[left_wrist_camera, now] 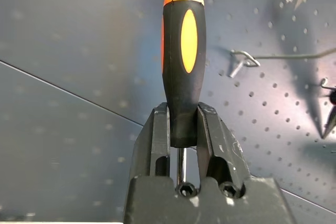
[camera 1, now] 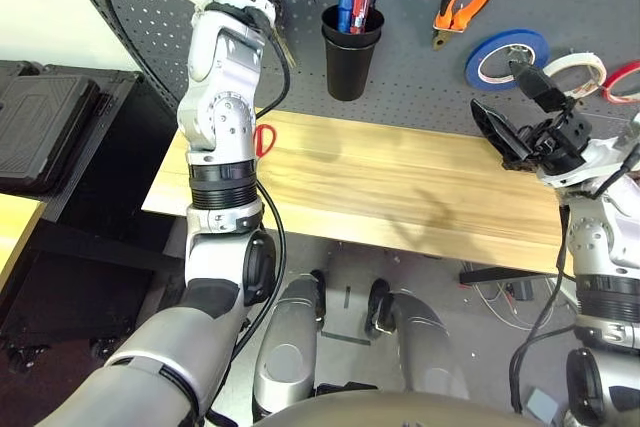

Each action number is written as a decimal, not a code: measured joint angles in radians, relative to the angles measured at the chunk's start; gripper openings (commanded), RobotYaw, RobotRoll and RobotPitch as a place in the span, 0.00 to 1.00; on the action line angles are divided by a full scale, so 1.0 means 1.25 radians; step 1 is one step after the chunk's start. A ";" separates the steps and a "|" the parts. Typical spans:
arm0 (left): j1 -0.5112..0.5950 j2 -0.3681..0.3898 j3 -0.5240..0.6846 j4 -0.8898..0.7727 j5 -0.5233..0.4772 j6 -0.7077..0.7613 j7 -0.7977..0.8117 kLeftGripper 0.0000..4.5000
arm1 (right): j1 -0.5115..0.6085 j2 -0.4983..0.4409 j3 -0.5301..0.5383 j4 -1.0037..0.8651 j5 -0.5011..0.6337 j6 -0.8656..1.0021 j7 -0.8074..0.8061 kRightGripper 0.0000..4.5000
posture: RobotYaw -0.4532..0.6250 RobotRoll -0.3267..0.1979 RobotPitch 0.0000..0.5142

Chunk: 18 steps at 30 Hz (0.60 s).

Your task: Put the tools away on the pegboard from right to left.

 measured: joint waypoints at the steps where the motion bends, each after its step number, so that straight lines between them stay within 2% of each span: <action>1: 0.000 -0.003 -0.005 0.006 0.005 -0.006 -0.002 0.12 | 0.000 0.002 0.000 0.000 0.000 0.000 -0.002 1.00 | 0.54 0.62 0.35; 17: 0.005 -0.025 -0.081 0.145 0.170 -0.161 -0.023 0.12 | -0.007 0.029 0.018 -0.011 -0.020 -0.002 -0.028 1.00 | 0.53 0.62 0.35; 18: 0.008 -0.025 -0.084 0.151 0.178 -0.165 -0.023 0.20 | -0.007 0.030 0.020 -0.011 -0.020 -0.002 -0.029 1.00 | 0.53 0.62 0.35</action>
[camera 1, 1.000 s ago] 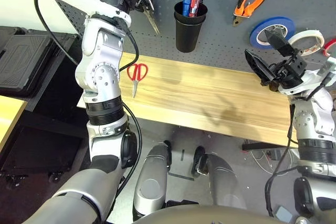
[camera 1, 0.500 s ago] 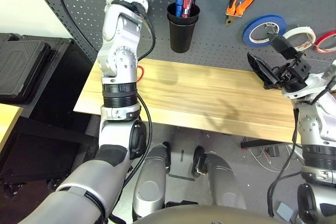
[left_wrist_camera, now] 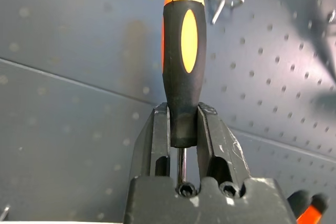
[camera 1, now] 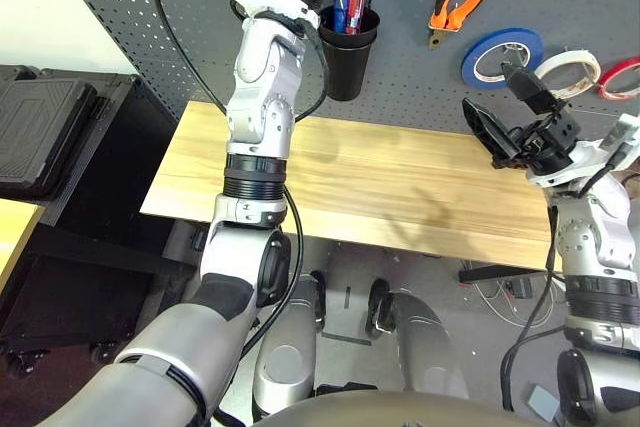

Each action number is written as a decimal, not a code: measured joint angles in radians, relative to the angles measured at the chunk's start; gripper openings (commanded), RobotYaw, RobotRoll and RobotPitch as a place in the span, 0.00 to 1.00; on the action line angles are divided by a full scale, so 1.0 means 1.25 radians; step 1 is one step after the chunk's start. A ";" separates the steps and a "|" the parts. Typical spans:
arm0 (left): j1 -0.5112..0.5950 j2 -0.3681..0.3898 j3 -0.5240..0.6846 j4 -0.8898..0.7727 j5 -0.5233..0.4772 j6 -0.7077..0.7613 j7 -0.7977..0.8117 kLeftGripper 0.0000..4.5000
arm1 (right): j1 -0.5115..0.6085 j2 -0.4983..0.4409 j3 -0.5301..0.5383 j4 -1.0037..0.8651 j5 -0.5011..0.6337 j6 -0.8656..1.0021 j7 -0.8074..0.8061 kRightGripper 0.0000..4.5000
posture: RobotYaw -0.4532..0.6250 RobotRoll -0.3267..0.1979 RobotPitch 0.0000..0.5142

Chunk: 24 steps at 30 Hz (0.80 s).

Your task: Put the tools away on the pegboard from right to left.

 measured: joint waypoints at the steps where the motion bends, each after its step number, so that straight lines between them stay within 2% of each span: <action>1: 0.007 -0.001 -0.005 0.003 0.007 -0.002 0.000 0.29 | 0.000 0.001 0.003 -0.001 -0.002 0.000 -0.001 1.00 | 0.53 0.62 0.35; 3: 0.012 -0.001 -0.010 0.005 0.018 -0.005 -0.001 0.42 | 0.000 0.001 0.008 -0.005 -0.005 0.000 -0.003 1.00 | 0.53 0.62 0.35; 9: 0.016 0.000 -0.019 0.004 0.038 -0.016 -0.001 0.95 | 0.000 0.004 0.011 -0.009 -0.008 0.000 -0.007 1.00 | 0.54 0.62 0.35; 10: 0.018 0.001 -0.019 0.004 0.039 -0.015 -0.001 0.99 | 0.000 0.005 0.011 -0.009 -0.008 0.000 -0.008 1.00 | 0.54 0.62 0.35; 17: 0.039 0.039 -0.016 -0.079 0.040 0.025 0.003 0.99 | 0.000 0.019 0.030 -0.009 -0.016 0.000 -0.009 1.00 | 0.57 0.62 0.37; 24: 0.102 0.095 -0.009 -0.274 0.030 0.154 0.020 0.99 | 0.001 0.026 0.054 -0.009 -0.016 0.007 -0.008 1.00 | 0.61 0.62 0.40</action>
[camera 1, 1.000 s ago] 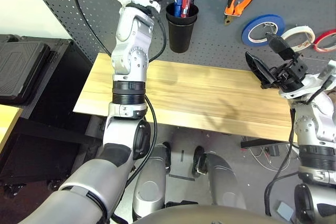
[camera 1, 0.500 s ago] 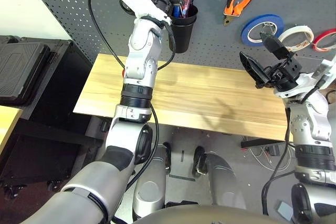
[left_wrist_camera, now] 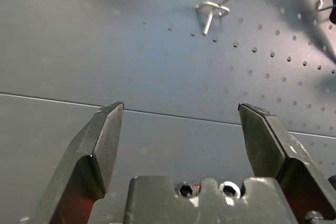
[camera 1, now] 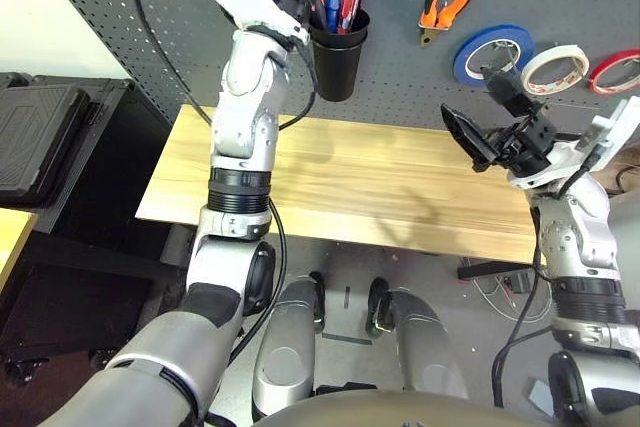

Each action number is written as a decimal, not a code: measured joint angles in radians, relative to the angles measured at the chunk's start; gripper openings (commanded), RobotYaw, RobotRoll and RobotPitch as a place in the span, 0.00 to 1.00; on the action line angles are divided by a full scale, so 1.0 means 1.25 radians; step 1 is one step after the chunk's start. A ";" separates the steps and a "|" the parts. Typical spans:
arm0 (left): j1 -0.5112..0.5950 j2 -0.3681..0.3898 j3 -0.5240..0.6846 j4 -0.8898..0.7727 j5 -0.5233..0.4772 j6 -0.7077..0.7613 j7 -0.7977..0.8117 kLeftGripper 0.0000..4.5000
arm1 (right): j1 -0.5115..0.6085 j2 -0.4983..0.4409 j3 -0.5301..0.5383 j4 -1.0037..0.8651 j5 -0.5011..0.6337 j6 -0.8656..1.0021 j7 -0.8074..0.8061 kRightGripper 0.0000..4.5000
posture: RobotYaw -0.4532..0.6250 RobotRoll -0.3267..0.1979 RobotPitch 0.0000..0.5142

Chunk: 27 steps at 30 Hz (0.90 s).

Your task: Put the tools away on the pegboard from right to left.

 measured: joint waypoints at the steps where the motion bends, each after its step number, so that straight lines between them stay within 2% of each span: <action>1: 0.017 0.008 0.002 -0.033 -0.003 0.026 0.003 0.99 | 0.000 0.002 0.005 0.000 0.000 0.004 0.000 1.00 | 0.62 0.62 0.41; 5: 0.099 0.040 0.003 -0.165 -0.014 0.133 0.009 0.99 | -0.001 0.012 0.031 -0.001 0.000 0.023 0.001 1.00 | 0.64 0.62 0.43; 9: 0.223 0.053 -0.012 -0.285 -0.031 0.239 0.011 0.99 | 0.008 0.010 0.062 -0.020 -0.007 0.064 0.000 1.00 | 0.66 0.62 0.44; 14: 0.360 0.060 -0.034 -0.354 -0.030 0.324 0.015 0.99 | 0.030 -0.005 0.115 -0.049 -0.042 0.130 -0.012 1.00 | 0.67 0.62 0.47; 20: 0.444 0.070 -0.058 -0.349 0.000 0.352 0.022 0.99 | 0.047 -0.013 0.184 -0.067 -0.118 0.194 -0.050 1.00 | 0.68 0.62 0.50; 27: 0.498 0.093 -0.084 -0.244 0.072 0.361 0.035 0.99 | 0.039 -0.013 0.238 -0.018 -0.212 0.208 -0.076 1.00 | 0.68 0.62 0.56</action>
